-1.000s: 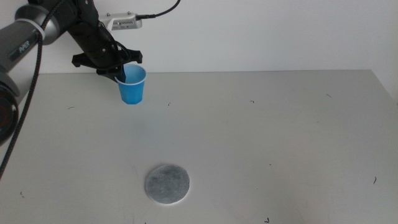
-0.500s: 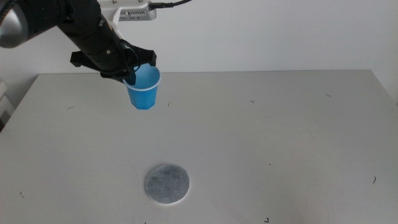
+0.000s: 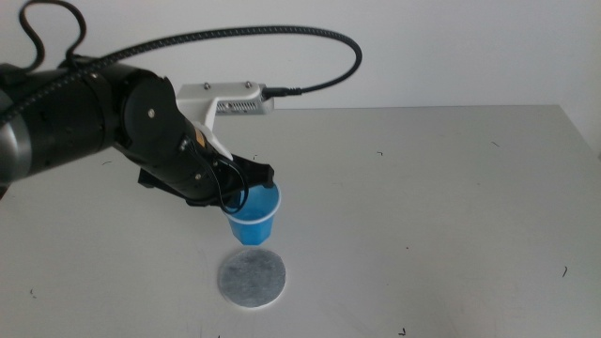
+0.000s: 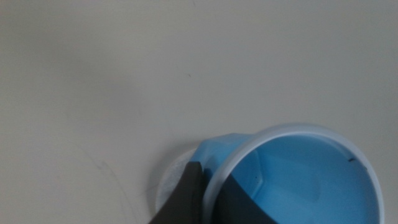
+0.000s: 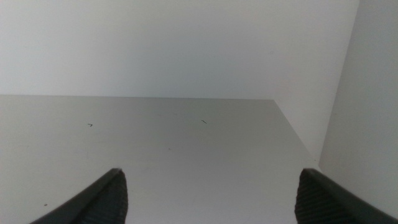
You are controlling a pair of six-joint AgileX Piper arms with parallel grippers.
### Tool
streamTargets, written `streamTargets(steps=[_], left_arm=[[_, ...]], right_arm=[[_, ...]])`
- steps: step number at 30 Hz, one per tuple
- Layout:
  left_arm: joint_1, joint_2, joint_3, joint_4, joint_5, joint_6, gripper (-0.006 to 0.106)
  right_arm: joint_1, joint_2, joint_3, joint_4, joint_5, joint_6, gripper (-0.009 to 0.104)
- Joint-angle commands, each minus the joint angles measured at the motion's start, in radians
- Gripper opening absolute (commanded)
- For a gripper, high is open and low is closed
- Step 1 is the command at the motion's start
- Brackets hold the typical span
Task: Place an empty cup on a cup mat.
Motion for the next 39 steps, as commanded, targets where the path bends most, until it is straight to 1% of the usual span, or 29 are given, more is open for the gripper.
streamTargets(steps=[1,5,13,21,24,25,27,28,32,35,37,39], left_arm=[[-0.029,-0.046,0.014,-0.002,-0.094,-0.032,0.000],[-0.057,-0.046,0.074,-0.002,-0.164,-0.057,0.000],[-0.057,-0.030,0.148,-0.010,-0.197,-0.066,0.000],[-0.057,0.023,0.164,-0.020,-0.197,-0.065,0.000],[-0.057,0.026,0.164,-0.020,-0.193,-0.062,0.003],[-0.057,0.026,0.164,-0.020,-0.187,-0.058,0.010],[-0.057,0.026,0.164,-0.018,-0.182,-0.057,0.019],[-0.057,0.026,0.164,-0.017,-0.181,-0.057,0.025],[-0.057,0.016,0.164,-0.015,-0.182,-0.054,0.056],[-0.056,-0.013,0.163,0.008,-0.182,-0.054,0.075],[-0.056,-0.042,0.163,0.022,-0.184,-0.054,0.083],[-0.056,-0.078,0.163,0.036,-0.190,-0.054,0.087]], right_arm=[[0.001,-0.027,-0.008,-0.014,-0.075,-0.005,0.094],[0.001,-0.027,-0.008,-0.014,-0.075,-0.005,0.094],[0.001,-0.027,-0.008,-0.014,-0.075,-0.005,0.094],[0.001,-0.027,-0.008,-0.014,-0.075,-0.005,0.094],[0.001,-0.027,-0.008,-0.014,-0.075,-0.005,0.094],[0.001,-0.027,-0.008,-0.014,-0.075,-0.005,0.094],[0.001,-0.027,-0.008,-0.014,-0.075,-0.005,0.094],[0.001,-0.027,-0.008,-0.014,-0.075,-0.005,0.094],[0.001,-0.027,-0.008,-0.014,-0.075,-0.005,0.094],[0.001,-0.027,-0.008,-0.014,-0.075,-0.005,0.094],[0.001,-0.027,-0.008,-0.014,-0.075,-0.005,0.094],[0.001,-0.027,-0.008,-0.014,-0.075,-0.005,0.094]])
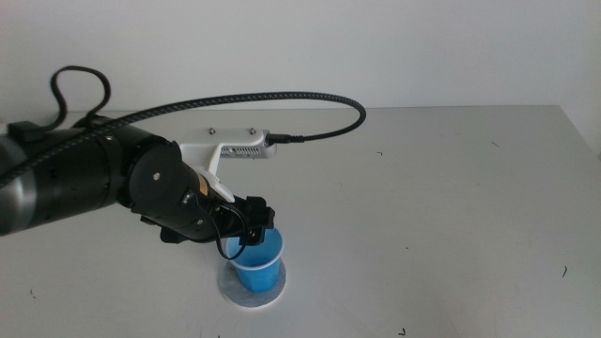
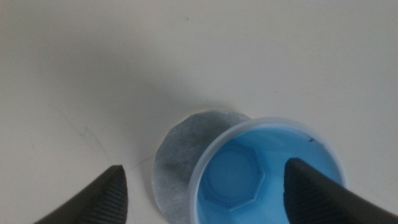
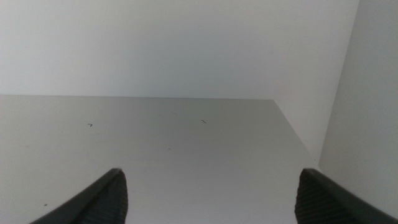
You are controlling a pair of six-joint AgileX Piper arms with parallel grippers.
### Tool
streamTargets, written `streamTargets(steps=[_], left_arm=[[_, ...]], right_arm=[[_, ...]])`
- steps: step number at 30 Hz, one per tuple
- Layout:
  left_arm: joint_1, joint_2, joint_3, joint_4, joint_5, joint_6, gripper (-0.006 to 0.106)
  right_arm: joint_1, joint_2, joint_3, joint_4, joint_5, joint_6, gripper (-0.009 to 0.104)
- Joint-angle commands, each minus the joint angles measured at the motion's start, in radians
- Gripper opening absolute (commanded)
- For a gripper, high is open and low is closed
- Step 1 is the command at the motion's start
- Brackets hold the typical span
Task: Place an empty cup on a cup mat.
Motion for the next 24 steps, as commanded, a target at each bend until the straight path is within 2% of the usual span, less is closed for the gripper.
streamTargets(steps=[1,6,9,12,24], left_arm=[[-0.005,-0.092,-0.023,0.016,-0.040,-0.002,0.088],[-0.005,-0.236,-0.023,0.071,-0.045,-0.002,0.090],[-0.004,-0.340,-0.023,0.163,-0.036,-0.007,0.105],[-0.003,-0.437,-0.023,0.239,-0.036,-0.009,0.105],[-0.006,-0.734,-0.021,0.245,-0.025,0.049,0.105]], right_arm=[[0.001,-0.027,-0.008,-0.014,-0.075,-0.005,0.094],[0.001,-0.027,-0.008,-0.014,-0.075,-0.005,0.094],[0.001,-0.027,-0.008,-0.014,-0.075,-0.005,0.094],[0.001,-0.027,-0.008,-0.014,-0.075,-0.005,0.094],[0.001,-0.027,-0.008,-0.014,-0.075,-0.005,0.094]])
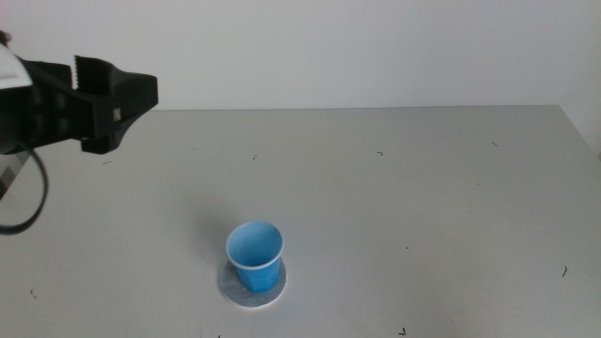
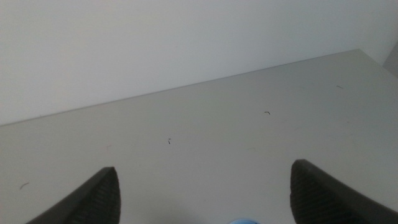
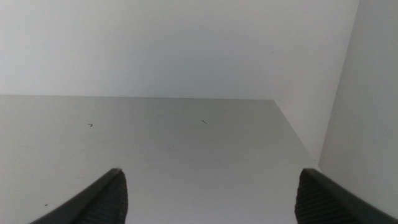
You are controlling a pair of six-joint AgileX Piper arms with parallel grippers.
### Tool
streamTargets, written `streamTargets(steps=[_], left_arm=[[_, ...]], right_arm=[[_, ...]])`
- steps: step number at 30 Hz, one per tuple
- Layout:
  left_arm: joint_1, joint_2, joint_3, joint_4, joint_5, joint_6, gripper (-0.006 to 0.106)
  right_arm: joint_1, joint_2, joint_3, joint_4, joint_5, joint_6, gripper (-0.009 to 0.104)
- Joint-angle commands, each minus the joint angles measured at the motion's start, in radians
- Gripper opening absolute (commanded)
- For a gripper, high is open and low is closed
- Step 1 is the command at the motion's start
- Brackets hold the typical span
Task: Place an empty cup on a cup mat.
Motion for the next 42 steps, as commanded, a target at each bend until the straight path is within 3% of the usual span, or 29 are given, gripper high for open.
streamTargets(steps=[1,7,12,18,32,42], left_arm=[[-0.006,-0.044,-0.022,0.011,-0.058,0.038,0.105],[0.044,-0.117,-0.005,-0.009,-0.062,0.114,0.105],[0.191,-0.243,0.133,-0.193,-0.089,0.317,0.105],[0.330,-0.420,0.356,-0.280,-0.165,0.361,0.105],[0.393,-0.824,0.912,-0.282,-0.448,0.345,0.105],[0.393,-0.918,0.998,-0.281,-0.476,0.341,0.105]], right_arm=[[0.001,-0.027,-0.008,-0.014,-0.075,-0.005,0.094],[0.001,-0.027,-0.008,-0.014,-0.075,-0.005,0.094],[0.001,-0.027,-0.008,-0.014,-0.075,-0.005,0.094],[0.001,-0.027,-0.008,-0.014,-0.075,-0.005,0.094],[0.001,-0.027,-0.008,-0.014,-0.075,-0.005,0.094],[0.000,-0.026,-0.008,-0.014,-0.075,-0.005,0.094]])
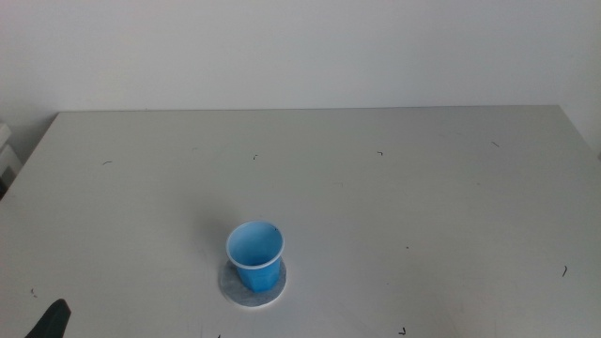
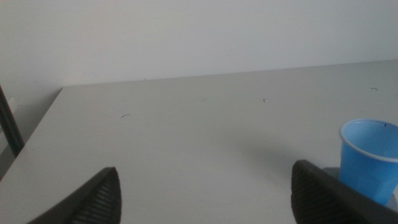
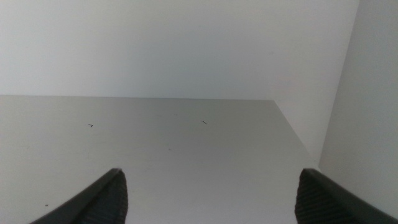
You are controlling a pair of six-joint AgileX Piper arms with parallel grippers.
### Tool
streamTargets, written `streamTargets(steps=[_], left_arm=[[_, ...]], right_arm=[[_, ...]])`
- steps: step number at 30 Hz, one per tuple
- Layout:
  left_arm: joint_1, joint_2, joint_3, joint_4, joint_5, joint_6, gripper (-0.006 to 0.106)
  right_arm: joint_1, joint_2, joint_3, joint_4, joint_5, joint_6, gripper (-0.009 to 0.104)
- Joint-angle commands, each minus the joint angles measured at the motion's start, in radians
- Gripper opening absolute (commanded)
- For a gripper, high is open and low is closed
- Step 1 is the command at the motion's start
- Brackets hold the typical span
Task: Place an empty cup on a cup mat.
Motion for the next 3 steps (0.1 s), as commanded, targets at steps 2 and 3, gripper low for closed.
streamTargets(steps=[2,3], left_arm=[[0.001,-0.015,-0.004,-0.015,-0.081,-0.016,0.105],[0.001,-0.016,-0.004,-0.015,-0.081,-0.016,0.105]], right_arm=[[0.000,-0.026,-0.008,-0.014,-0.075,-0.005,0.094],[0.000,-0.026,-0.008,-0.014,-0.075,-0.005,0.094]])
